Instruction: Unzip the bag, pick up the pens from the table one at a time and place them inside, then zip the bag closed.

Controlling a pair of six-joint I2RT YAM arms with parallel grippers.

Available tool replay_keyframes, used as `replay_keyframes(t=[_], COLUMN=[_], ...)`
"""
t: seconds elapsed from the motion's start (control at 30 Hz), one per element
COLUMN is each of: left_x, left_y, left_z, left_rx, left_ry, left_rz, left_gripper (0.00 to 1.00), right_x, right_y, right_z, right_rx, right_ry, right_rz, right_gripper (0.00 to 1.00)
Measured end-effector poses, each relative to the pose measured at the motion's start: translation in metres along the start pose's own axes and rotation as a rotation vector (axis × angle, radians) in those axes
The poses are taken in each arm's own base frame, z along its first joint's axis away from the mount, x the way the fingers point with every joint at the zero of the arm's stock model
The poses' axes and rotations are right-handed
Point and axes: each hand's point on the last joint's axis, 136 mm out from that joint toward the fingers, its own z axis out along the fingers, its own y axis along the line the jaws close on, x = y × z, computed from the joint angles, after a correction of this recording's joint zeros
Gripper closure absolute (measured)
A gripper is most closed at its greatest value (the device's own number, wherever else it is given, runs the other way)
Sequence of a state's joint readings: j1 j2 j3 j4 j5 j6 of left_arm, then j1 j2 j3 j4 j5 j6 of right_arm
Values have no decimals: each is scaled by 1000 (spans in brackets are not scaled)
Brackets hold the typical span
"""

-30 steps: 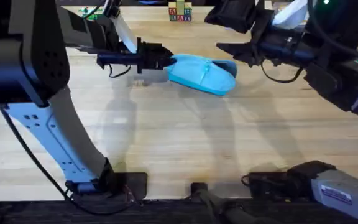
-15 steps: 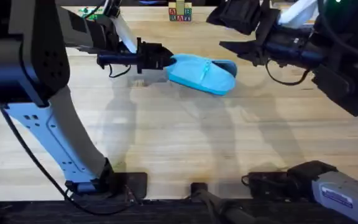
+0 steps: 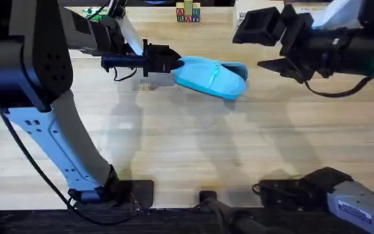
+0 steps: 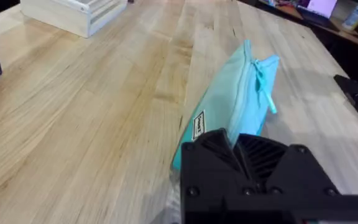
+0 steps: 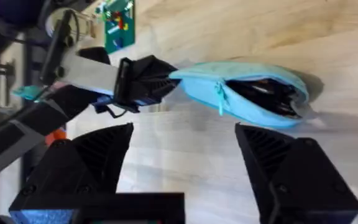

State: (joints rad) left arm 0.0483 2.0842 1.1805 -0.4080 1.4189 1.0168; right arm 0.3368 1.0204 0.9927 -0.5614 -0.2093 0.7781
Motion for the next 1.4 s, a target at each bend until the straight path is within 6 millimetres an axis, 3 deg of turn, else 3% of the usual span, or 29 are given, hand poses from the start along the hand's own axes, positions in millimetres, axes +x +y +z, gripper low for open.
replay_keyframes(t=[0.07, 0.4, 0.97, 1.2, 1.4], left_x=[0, 0, 0, 0, 0], left_y=[0, 0, 0, 0, 0], left_z=[0, 0, 0, 0, 0], left_rx=[0, 0, 0, 0, 0], left_ry=[0, 0, 0, 0, 0], left_rz=[0, 0, 0, 0, 0], left_gripper=[959, 959, 959, 959, 959], right_x=[18, 48, 45, 53, 63], right_y=[-2, 0, -8, -4, -15], right_z=[-6, -7, -7, -6, 2], right_rx=[108, 245, 287, 279, 367], right_ry=[16, -18, -37, -20, 31], right_rz=[-51, -88, -73, -72, -41], right_gripper=[4, 4, 4, 5, 5])
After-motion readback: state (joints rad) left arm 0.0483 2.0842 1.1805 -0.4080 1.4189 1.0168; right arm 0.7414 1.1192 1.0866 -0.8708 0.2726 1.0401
